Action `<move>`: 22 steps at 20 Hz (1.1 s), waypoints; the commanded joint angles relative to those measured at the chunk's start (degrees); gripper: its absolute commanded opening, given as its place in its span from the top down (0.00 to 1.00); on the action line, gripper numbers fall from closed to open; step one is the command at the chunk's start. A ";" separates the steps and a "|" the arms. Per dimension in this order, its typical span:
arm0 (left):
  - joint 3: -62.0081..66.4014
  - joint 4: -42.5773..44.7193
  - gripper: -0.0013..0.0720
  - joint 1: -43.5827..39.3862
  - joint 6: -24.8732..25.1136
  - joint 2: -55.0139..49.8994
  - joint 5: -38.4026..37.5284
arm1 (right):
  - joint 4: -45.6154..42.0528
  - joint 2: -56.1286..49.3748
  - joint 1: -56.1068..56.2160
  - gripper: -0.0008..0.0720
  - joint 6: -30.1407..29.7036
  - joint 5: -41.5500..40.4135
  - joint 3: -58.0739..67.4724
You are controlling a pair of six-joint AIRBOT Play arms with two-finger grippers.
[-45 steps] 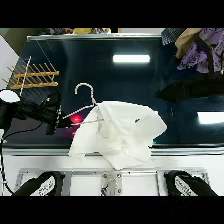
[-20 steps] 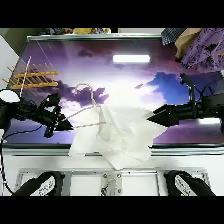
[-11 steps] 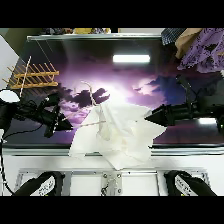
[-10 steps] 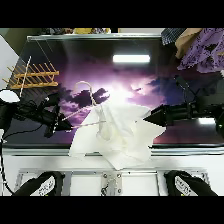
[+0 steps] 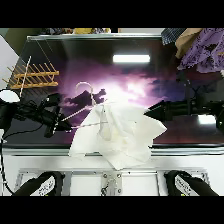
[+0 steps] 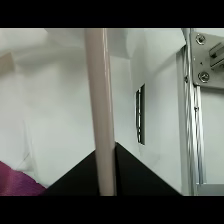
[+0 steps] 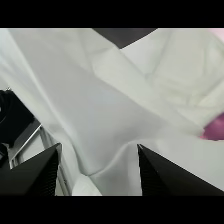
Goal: Fold the clothes and pants, and hang the long-sleeved shirts on hangers.
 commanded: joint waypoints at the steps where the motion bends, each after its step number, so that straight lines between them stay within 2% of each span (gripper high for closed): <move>1: 0.00 0.13 0.95 0.04 -0.07 -0.04 0.11 | -0.02 1.33 -4.72 0.26 -0.17 0.26 1.77; 2: 0.00 0.13 0.95 0.04 -0.07 -0.04 0.13 | -0.28 1.68 -5.66 0.25 -0.15 -0.02 1.77; 3: 0.00 0.13 0.95 0.04 -0.07 -0.04 0.22 | -0.55 1.73 -6.08 0.17 0.24 -0.98 1.73; 4: 0.00 0.11 0.95 0.04 -0.07 -0.04 0.26 | -0.68 1.60 -6.08 0.00 0.66 -2.25 1.57; 9: 0.00 0.13 0.95 0.04 -0.98 -0.04 0.52 | 0.20 -1.75 -5.11 0.00 -3.52 -3.80 1.57; 13: 0.00 0.11 0.95 0.04 -1.22 -0.04 0.68 | 1.29 -3.98 1.51 0.01 -7.28 -2.97 1.57; 22: 0.00 0.11 0.95 0.04 -2.40 -0.04 0.66 | 7.02 -7.43 11.13 0.01 -9.40 -1.51 1.64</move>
